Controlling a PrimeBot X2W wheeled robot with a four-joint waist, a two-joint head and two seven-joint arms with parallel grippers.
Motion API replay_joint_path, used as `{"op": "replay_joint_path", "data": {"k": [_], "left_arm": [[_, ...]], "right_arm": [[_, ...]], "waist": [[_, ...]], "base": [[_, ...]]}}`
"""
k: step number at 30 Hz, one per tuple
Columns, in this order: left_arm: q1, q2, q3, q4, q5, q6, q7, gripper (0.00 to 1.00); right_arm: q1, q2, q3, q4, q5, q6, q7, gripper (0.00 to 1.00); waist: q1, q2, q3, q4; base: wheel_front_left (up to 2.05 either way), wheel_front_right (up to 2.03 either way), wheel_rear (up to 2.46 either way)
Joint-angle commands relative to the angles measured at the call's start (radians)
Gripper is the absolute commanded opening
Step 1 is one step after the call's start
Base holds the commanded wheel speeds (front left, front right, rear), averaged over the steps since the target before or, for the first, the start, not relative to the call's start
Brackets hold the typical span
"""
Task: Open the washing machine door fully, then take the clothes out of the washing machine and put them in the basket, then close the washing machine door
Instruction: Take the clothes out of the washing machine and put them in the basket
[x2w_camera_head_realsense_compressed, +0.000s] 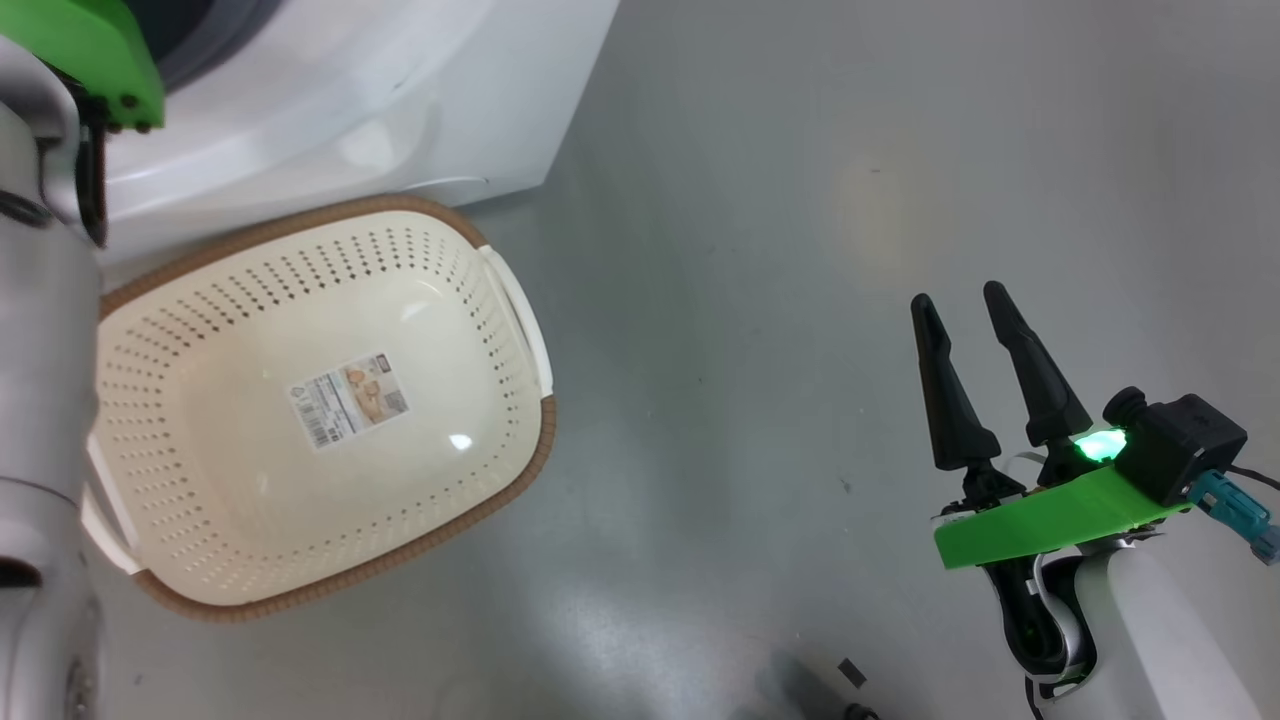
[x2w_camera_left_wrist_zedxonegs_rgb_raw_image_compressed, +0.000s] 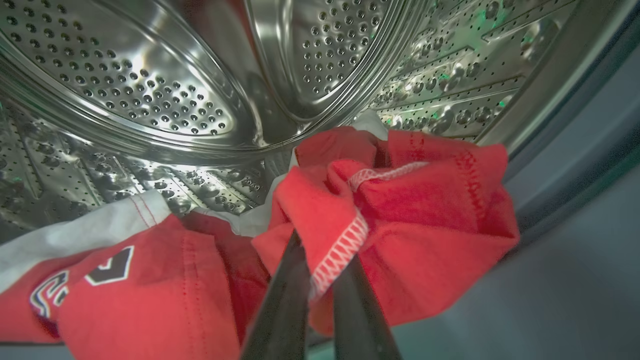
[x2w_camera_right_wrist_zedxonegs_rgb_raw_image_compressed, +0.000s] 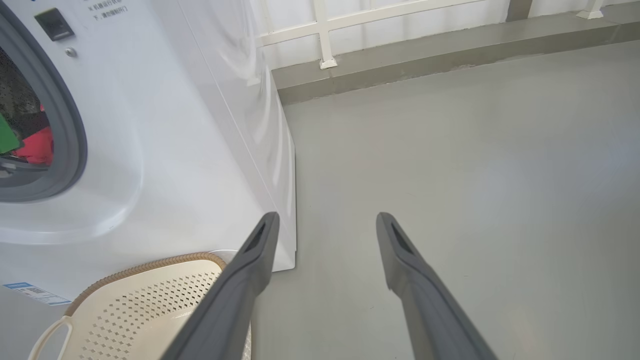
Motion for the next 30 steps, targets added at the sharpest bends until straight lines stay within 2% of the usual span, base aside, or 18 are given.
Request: {"op": "replay_joint_path", "data": {"k": [1, 3, 7, 16, 21, 30], "left_arm": [[0.033, 0.024, 0.005, -0.036, -0.010, -0.002, -0.016, 0.00], [0.064, 0.021, 0.011, -0.062, -0.020, -0.004, -0.022, 0.00], [0.155, 0.008, 0.025, -0.212, -0.036, -0.004, -0.023, 0.00], [0.396, -0.062, 0.073, -0.533, -0.050, 0.007, -0.023, 0.00], [0.500, -0.099, 0.099, -0.664, -0.048, 0.004, -0.023, 0.00], [0.644, -0.129, 0.120, -0.852, -0.032, -0.004, -0.023, 0.00]], "right_arm": [[0.018, -0.004, 0.008, -0.020, -0.015, 0.007, -0.006, 1.00], [0.022, -0.004, 0.005, -0.020, -0.023, 0.007, -0.006, 1.00], [0.031, -0.004, -0.007, -0.026, -0.041, 0.007, -0.006, 1.00], [0.077, -0.035, -0.038, -0.031, -0.061, 0.007, -0.006, 1.00], [0.100, -0.048, -0.046, -0.032, -0.069, 0.007, -0.006, 1.00], [0.129, -0.057, -0.062, -0.034, -0.076, 0.007, -0.006, 1.00]], "waist": [[0.0000, 0.0000, -0.021, 0.019], [0.0000, 0.0000, -0.035, 0.030], [0.0000, 0.0000, -0.056, 0.059], [0.0000, 0.0000, -0.107, 0.141], [0.0000, 0.0000, -0.134, 0.180], [0.0000, 0.0000, -0.173, 0.220]], "base": [[0.00, 0.00, 0.00], [0.00, 0.00, 0.00], [0.00, 0.00, 0.00], [0.00, 0.00, 0.00], [0.00, 0.00, 0.00], [0.00, 0.00, 0.00]]}}
